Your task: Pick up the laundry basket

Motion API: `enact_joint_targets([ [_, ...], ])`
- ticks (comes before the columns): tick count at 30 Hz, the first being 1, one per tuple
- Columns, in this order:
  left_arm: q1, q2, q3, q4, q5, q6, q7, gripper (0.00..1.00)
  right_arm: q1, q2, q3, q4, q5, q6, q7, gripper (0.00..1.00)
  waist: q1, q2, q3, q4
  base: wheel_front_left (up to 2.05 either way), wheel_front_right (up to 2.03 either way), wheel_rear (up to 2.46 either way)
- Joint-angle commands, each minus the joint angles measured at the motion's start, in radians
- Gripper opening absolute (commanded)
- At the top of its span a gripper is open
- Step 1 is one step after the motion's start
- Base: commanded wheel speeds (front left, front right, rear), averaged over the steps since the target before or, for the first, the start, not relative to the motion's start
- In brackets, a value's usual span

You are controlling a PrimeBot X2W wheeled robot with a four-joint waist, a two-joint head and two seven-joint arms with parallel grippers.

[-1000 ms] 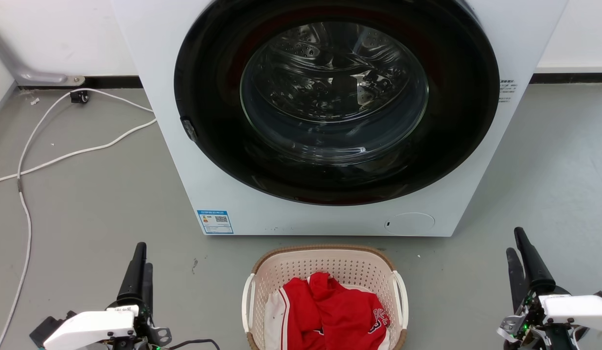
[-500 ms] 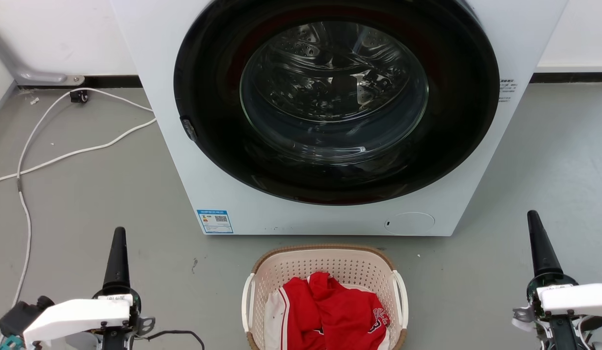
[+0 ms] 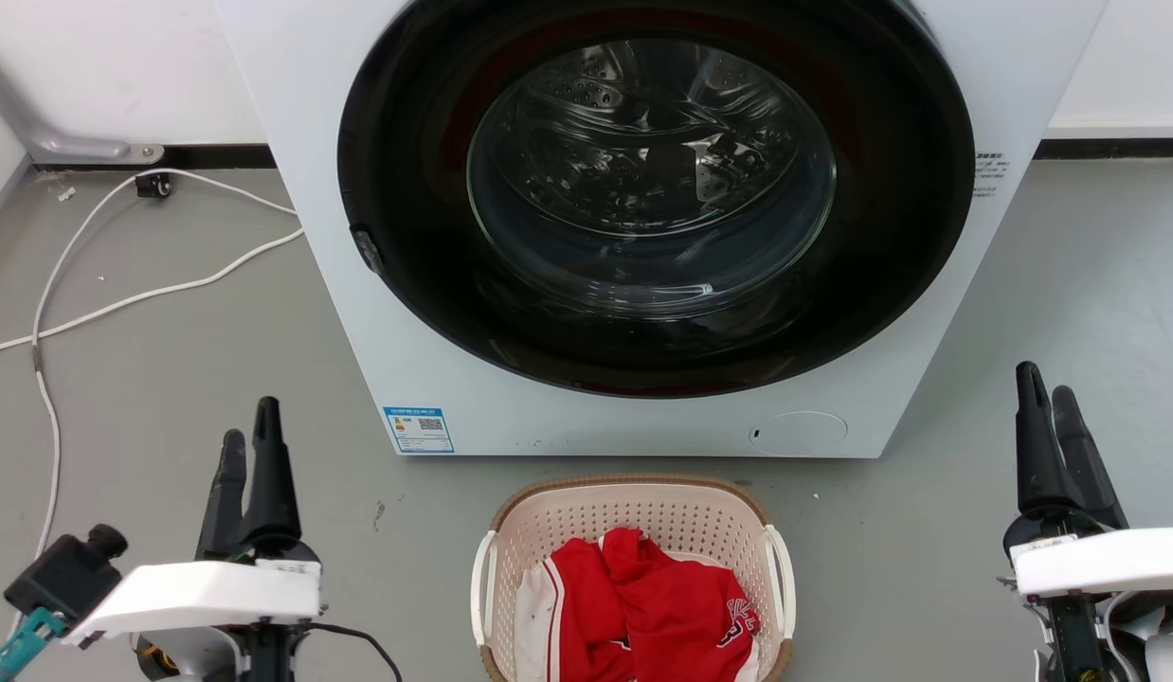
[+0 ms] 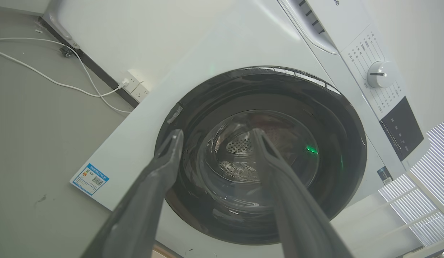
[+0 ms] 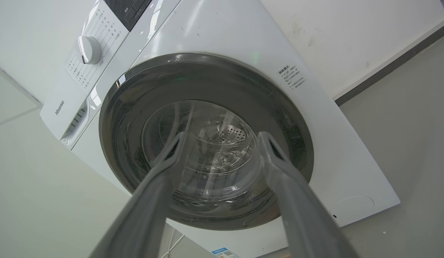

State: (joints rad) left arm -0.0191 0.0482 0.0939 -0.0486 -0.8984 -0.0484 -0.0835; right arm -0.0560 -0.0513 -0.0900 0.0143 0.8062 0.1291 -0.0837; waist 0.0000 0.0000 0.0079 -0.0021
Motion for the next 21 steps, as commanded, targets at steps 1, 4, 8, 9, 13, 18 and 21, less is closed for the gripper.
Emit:
enact_joint_targets([
  [1,0.003,0.004,-0.014,-0.031,0.058,0.0,-0.012,1.0,-0.013,-0.002,0.002,-0.028,-0.049,0.002,-0.011,1.0,0.0,0.0,0.001,0.0,0.0,0.0,0.0],
  [4,0.005,0.004,-0.039,-0.048,0.148,0.009,-0.021,1.0,-0.009,-0.002,0.01,-0.041,-0.117,0.002,-0.02,1.0,0.0,0.0,0.002,-0.001,0.0,0.0,0.0],
  [8,0.006,0.004,-0.07,-0.07,0.25,0.021,-0.032,1.0,-0.004,-0.002,0.018,-0.057,-0.2,0.002,-0.032,1.0,0.0,0.0,0.004,-0.001,0.0,0.0,0.0],
  [9,0.006,0.005,-0.078,-0.075,0.274,0.026,-0.036,1.0,-0.003,-0.002,0.02,-0.061,-0.224,0.002,-0.035,1.0,0.0,0.0,0.004,-0.002,0.0,0.0,0.0],
  [13,0.009,0.025,-0.118,-0.09,0.352,0.051,-0.047,1.0,0.002,-0.001,0.029,-0.072,-0.31,0.002,-0.046,1.0,0.0,0.0,0.005,-0.003,0.0,0.0,0.0],
  [18,0.01,0.057,-0.168,-0.099,0.417,0.089,-0.058,1.0,0.008,-0.001,0.035,-0.077,-0.382,0.002,-0.058,1.0,0.0,0.0,0.006,-0.004,0.0,0.0,0.0],
  [21,0.01,0.081,-0.207,-0.099,0.456,0.119,-0.066,1.0,0.013,-0.001,0.038,-0.072,-0.424,0.002,-0.066,1.0,0.0,0.0,0.004,-0.005,0.0,0.0,0.0],
])
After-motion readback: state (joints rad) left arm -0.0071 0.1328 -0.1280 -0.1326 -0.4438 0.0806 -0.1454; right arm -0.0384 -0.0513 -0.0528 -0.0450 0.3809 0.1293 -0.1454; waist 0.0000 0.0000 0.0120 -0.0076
